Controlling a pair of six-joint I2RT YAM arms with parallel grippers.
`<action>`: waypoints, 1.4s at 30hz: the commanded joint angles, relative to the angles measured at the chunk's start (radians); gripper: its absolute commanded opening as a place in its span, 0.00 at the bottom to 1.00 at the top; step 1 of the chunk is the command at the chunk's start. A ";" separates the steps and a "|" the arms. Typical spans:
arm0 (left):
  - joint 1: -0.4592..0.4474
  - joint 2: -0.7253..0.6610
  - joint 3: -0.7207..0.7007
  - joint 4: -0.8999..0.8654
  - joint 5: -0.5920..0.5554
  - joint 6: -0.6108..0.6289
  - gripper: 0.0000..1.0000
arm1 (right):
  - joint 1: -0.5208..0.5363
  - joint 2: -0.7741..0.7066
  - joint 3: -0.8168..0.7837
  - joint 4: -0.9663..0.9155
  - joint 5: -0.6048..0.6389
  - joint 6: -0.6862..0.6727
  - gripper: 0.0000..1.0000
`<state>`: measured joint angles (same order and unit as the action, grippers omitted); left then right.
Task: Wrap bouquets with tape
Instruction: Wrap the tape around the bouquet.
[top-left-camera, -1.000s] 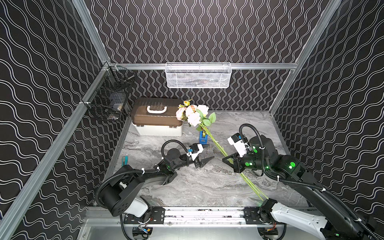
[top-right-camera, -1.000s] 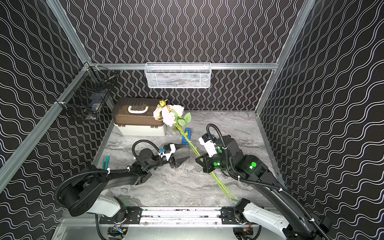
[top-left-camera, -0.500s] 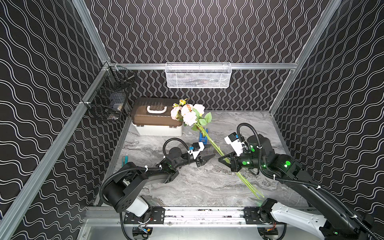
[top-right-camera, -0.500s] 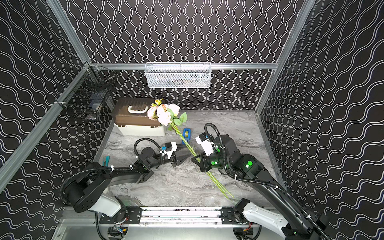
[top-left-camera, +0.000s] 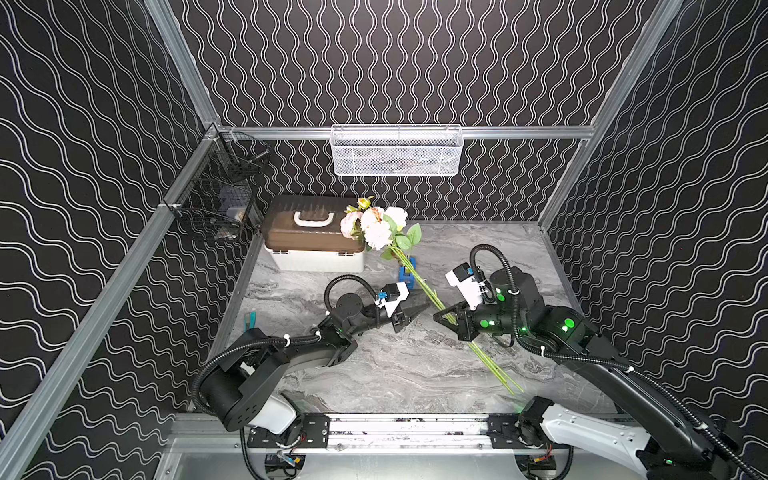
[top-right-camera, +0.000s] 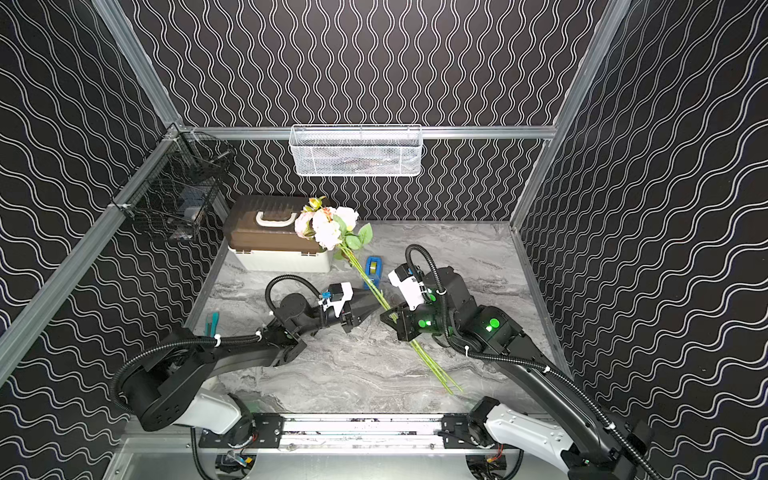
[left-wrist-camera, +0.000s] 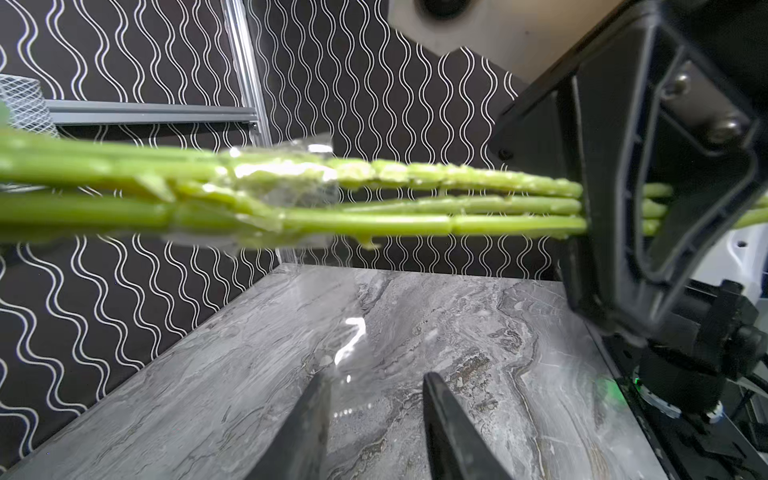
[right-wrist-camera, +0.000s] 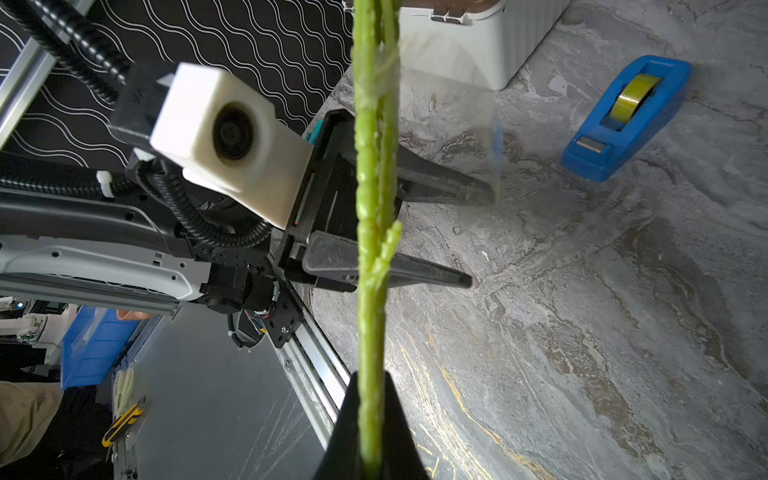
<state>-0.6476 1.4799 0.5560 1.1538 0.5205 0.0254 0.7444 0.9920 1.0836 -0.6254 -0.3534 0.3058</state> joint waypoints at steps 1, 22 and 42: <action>0.000 -0.007 0.006 -0.008 -0.031 0.012 0.39 | 0.002 -0.002 0.004 0.058 -0.002 0.006 0.00; -0.003 -0.018 0.002 -0.065 -0.070 0.049 0.00 | 0.006 -0.015 -0.021 0.064 0.087 0.037 0.00; -0.011 0.006 -0.064 -0.088 -0.293 0.210 0.00 | 0.006 0.034 -0.067 0.094 0.206 0.133 0.00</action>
<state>-0.6586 1.5024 0.5095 1.0439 0.2695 0.2016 0.7490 1.0161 1.0168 -0.5697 -0.2249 0.4351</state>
